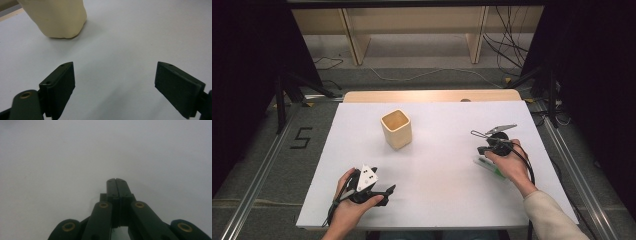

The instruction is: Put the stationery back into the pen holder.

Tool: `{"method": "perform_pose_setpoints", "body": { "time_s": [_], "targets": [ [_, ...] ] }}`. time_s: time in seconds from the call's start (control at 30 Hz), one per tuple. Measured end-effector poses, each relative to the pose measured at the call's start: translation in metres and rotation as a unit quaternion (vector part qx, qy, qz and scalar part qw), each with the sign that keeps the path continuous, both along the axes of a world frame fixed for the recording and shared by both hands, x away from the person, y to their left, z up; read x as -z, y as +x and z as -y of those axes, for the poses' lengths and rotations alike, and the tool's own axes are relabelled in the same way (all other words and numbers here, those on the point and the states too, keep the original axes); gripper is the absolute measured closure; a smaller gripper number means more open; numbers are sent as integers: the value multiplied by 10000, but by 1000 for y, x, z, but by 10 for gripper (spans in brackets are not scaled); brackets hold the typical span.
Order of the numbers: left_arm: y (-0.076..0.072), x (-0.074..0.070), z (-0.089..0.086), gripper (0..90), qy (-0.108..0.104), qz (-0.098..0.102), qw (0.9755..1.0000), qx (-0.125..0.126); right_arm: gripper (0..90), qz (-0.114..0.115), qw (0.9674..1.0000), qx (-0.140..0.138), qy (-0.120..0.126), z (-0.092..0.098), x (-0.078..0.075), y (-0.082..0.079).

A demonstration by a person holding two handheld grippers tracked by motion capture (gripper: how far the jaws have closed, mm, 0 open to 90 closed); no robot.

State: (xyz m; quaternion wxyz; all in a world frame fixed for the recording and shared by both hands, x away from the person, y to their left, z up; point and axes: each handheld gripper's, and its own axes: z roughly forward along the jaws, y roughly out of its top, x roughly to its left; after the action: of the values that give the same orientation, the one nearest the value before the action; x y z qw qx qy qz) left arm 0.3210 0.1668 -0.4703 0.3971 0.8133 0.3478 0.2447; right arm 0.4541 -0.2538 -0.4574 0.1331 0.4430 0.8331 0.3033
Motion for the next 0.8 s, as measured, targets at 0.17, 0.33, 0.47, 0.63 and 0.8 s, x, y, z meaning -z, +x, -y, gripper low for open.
{"method": "perform_pose_setpoints", "body": {
  "time_s": [0.17, 0.33, 0.47, 0.63, 0.8],
  "targets": [
    [0, 0, 0, 161, -20, 5, 10000, -14, 900, -144, 9998, 90, -89, -6, 5, 8],
    [0, 0, 0, 161, -21, 4, 10000, -14, 900, -262, 9995, 134, -121, -7, 9, 11],
    [0, 0, 0, 161, -1, -10, 10000, 5, 900, -304, 9994, 120, -117, -9, 10, 12],
    [1, 0, 0, 161, -13, 1, 10000, -5, 900, -329, 9993, 69, -137, -11, 11, 12],
    [0, 0, 0, 161, -16, 7, 10000, -4, 900, -398, 9991, -10, -144, -13, 10, 10]
  ]
}}
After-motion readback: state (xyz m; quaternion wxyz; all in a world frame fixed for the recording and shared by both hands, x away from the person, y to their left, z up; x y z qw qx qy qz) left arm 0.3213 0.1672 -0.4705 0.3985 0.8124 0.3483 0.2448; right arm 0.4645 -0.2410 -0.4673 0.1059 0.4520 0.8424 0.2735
